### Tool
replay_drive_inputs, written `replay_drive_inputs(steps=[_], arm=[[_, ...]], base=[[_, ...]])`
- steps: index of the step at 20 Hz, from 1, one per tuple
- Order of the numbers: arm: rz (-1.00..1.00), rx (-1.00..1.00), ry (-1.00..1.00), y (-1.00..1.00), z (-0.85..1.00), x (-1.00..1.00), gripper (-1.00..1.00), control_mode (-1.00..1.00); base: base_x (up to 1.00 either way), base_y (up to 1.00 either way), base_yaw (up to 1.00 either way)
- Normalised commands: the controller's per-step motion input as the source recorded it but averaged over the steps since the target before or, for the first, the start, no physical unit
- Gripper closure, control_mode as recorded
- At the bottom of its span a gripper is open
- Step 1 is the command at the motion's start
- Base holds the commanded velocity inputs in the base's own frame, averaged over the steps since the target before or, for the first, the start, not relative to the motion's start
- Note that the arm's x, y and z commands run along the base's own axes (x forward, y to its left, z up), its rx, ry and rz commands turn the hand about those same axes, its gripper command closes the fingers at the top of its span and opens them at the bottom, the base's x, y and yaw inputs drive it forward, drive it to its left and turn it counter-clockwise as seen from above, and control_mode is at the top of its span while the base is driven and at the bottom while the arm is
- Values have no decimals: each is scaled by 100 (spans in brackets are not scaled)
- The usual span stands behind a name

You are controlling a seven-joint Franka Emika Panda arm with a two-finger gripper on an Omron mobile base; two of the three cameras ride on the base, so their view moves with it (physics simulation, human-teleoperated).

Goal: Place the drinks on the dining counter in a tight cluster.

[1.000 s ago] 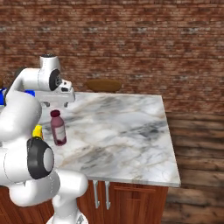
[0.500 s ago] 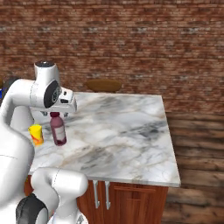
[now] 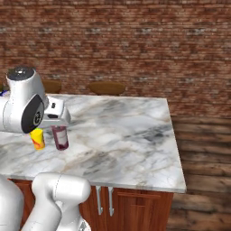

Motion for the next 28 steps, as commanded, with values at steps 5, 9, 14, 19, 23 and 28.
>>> replay_drive_inputs(steps=[5, 9, 14, 19, 23, 28], arm=[[0, -13, 36, 2, 38, -36, -100, -100], [0, -8, 42, 8, -18, 0, -100, -100], [0, 0, -2, -3, -77, -2, -100, -100], [0, 0, -24, -19, -17, -21, -100, -100], [0, 0, -33, -9, 12, -16, -100, -100], [0, 1, -5, -7, 17, -10, -100, -100]], base=[[0, 0, 0], [0, 0, 0], [0, 0, 0], [0, 0, 0], [0, 0, 0], [0, 0, 0]])
